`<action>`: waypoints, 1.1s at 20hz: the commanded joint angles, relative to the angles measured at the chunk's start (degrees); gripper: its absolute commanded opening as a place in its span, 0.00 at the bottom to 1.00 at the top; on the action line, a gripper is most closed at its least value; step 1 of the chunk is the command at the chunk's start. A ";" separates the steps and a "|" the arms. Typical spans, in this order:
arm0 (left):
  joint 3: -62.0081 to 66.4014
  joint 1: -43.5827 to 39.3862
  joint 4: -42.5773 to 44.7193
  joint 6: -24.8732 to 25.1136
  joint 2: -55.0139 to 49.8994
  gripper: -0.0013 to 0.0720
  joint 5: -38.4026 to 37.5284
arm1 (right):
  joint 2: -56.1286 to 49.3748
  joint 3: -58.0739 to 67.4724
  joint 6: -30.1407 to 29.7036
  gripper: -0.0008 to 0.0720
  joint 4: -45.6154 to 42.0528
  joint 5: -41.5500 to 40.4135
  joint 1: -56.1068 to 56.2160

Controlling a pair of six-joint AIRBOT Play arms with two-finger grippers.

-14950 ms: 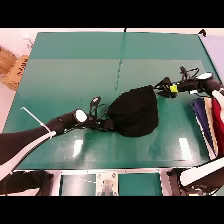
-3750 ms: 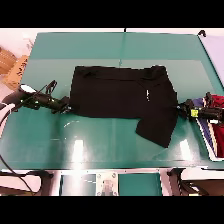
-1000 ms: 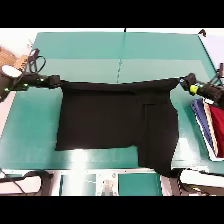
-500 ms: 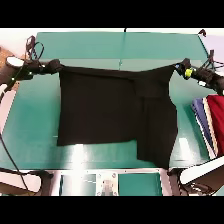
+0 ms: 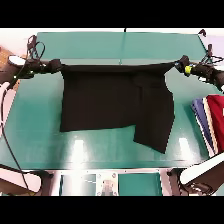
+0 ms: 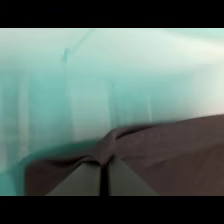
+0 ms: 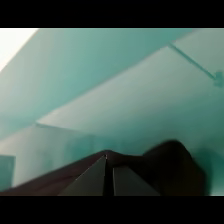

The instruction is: Fold the shirts.

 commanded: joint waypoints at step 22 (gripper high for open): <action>-6.25 2.60 7.48 -12.26 -0.31 0.76 -23.67 | -0.02 -2.62 8.11 0.44 -17.81 18.97 -4.04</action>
